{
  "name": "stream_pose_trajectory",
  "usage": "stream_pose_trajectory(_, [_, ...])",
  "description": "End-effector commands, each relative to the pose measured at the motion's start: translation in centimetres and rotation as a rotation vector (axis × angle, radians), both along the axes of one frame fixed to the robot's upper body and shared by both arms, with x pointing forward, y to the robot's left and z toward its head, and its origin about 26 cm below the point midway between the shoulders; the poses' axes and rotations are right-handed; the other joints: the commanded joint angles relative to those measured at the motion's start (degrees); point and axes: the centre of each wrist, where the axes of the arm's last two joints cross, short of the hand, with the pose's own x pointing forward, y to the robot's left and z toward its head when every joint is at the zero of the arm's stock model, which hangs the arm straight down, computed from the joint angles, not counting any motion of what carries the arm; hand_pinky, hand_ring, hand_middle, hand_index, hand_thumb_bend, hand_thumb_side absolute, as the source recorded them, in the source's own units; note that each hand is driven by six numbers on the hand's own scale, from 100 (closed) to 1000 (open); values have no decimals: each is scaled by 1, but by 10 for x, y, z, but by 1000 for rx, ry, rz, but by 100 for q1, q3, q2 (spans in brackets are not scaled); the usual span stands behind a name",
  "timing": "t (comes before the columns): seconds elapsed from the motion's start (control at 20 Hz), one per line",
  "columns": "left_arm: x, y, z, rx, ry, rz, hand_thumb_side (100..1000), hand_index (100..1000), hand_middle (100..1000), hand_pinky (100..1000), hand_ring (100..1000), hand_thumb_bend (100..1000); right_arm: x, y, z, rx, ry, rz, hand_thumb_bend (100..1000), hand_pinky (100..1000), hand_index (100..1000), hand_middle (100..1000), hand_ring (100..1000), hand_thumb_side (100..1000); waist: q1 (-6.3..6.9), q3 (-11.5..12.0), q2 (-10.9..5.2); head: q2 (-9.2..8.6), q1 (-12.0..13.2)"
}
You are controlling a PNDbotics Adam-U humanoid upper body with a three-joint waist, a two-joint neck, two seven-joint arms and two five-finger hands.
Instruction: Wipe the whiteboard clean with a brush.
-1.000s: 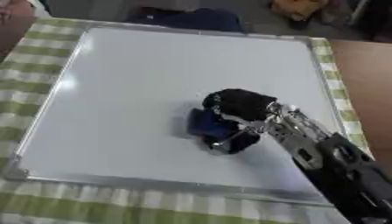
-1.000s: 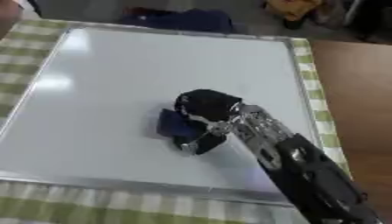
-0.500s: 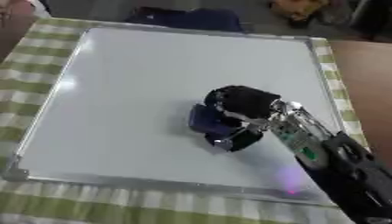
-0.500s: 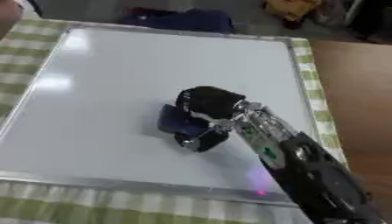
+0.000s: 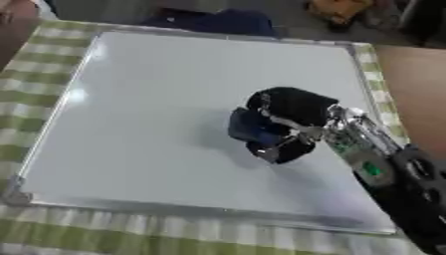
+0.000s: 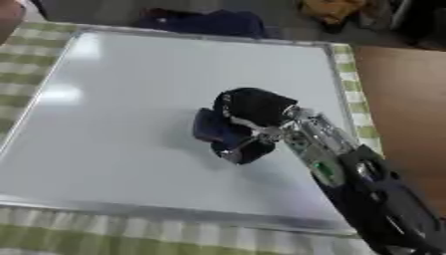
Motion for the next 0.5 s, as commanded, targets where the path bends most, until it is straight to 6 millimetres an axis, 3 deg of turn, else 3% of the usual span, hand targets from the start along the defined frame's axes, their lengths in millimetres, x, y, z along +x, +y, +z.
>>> stream_pose_trajectory(0.05, [-2, 0, 7, 12, -24, -2, 1000, 406, 534, 530, 549, 138, -2, -17, 20, -5, -57, -32, 100, 776, 100, 458, 814, 338, 20, 9, -95, -44, 14])
stream_pose_trajectory(0.3, [-2, 0, 8, 13, -26, -3, 1000, 406, 534, 531, 549, 139, 0, -43, 35, -12, -78, -106, 100, 776, 100, 459, 815, 338, 20, 51, -74, -51, 8])
stream_pose_trajectory(0.35, [-2, 0, 8, 12, -27, -4, 1000, 406, 534, 530, 549, 131, 1, -49, 38, -12, -81, -123, 100, 777, 100, 460, 815, 252, 20, 61, -68, -55, 4])
stream_pose_trajectory(0.4, [-2, 0, 8, 12, -27, -6, 1000, 405, 534, 530, 549, 139, 1, -55, 42, -12, -84, -142, 100, 777, 100, 461, 816, 336, 19, 72, -59, -59, 1])
stream_pose_trajectory(0.5, [-2, -1, 9, 12, -29, -9, 1000, 405, 534, 531, 549, 138, 4, -67, 47, -14, -85, -177, 100, 776, 100, 462, 815, 332, 13, 95, -38, -66, -14])
